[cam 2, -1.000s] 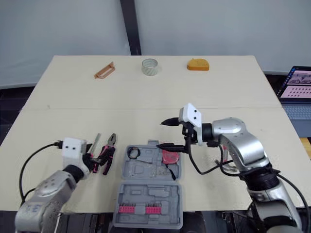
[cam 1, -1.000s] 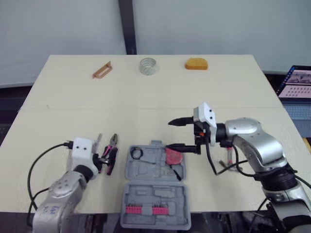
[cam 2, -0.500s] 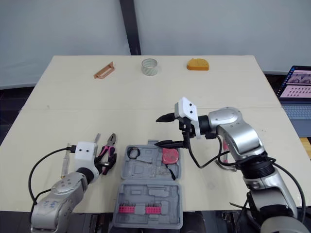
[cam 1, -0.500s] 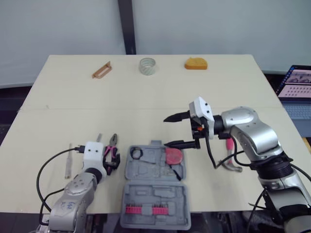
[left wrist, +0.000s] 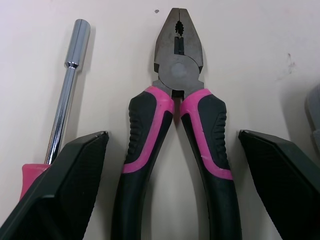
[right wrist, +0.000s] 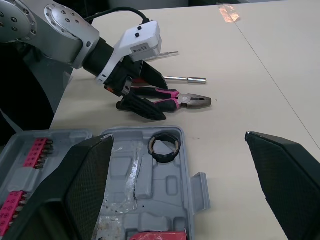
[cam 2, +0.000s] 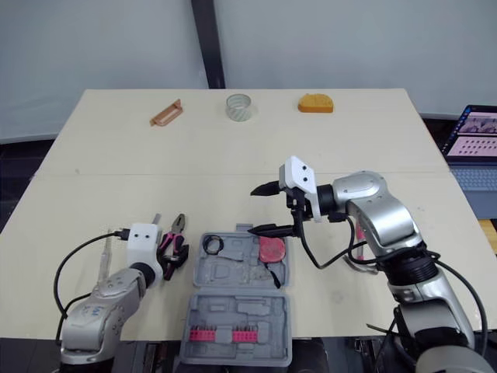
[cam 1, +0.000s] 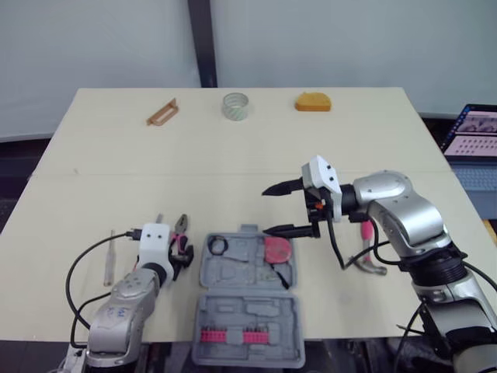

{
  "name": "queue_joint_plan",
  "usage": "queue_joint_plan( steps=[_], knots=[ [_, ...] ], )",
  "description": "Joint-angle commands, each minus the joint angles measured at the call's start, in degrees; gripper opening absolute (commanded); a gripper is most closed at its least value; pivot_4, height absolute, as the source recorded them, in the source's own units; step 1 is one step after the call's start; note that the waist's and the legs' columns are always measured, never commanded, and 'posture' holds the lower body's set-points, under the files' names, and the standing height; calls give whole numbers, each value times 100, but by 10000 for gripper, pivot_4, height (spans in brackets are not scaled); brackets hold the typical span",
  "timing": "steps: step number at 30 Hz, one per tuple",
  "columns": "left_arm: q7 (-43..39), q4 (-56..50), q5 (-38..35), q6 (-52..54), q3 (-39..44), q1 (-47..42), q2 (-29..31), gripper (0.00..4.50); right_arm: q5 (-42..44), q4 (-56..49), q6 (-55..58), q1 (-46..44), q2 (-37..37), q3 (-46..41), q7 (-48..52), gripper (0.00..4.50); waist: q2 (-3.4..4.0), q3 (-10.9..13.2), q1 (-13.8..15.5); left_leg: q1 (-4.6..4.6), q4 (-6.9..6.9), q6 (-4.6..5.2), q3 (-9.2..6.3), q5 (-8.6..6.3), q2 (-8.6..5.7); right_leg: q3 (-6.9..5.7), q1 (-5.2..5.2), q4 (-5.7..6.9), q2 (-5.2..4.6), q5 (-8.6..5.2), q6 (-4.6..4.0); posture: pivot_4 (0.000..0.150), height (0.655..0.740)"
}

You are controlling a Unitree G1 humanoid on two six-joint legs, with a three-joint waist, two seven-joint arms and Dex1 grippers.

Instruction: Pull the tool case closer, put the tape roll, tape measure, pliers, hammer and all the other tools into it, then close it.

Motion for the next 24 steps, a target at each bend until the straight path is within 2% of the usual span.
queue_joint_plan(
  steps=[1,4,7,9,10,19,24],
  knots=[
    [-53,93,48,120,-13,3,-16,45000,72,-147,-24,-42,-24,-132,52,44508,0,0,10,0,0,0,0,0,0,0,0,0,0,0,0,1500,7400],
    [-73,145,61,205,-27,-4,-13,45000,107,-184,25,-24,-18,-152,29,44508,0,0,20,0,0,0,0,0,0,0,0,0,0,0,0,1500,7400],
    [-91,176,82,200,-34,7,-14,36960,137,-209,67,-15,-15,-174,11,45000,0,0,23,0,0,0,0,0,0,0,0,0,0,0,0,1500,7400],
    [-110,201,98,179,-54,7,-7,27110,143,-213,78,-8,-15,-181,7,45000,0,0,25,0,0,0,0,0,0,0,0,0,0,0,0,1500,7400],
    [-116,210,104,170,-58,6,-10,25285,146,-215,83,-4,-15,-184,6,45000,0,0,25,0,0,0,1,0,0,0,0,0,0,0,0,1500,7400],
    [-264,271,78,-124,-3,-170,-2,25315,142,-140,18,-5,3,-243,-17,45000,1,-1,54,1,1,0,0,0,0,0,1,0,0,0,-1,1500,7400],
    [-752,-196,-112,-103,212,-472,503,25315,121,-36,-78,-169,47,-278,2,45000,-2,1,34,-2,2,-1,0,2,0,0,-1,1,0,1,-2,1500,7400]
  ],
)
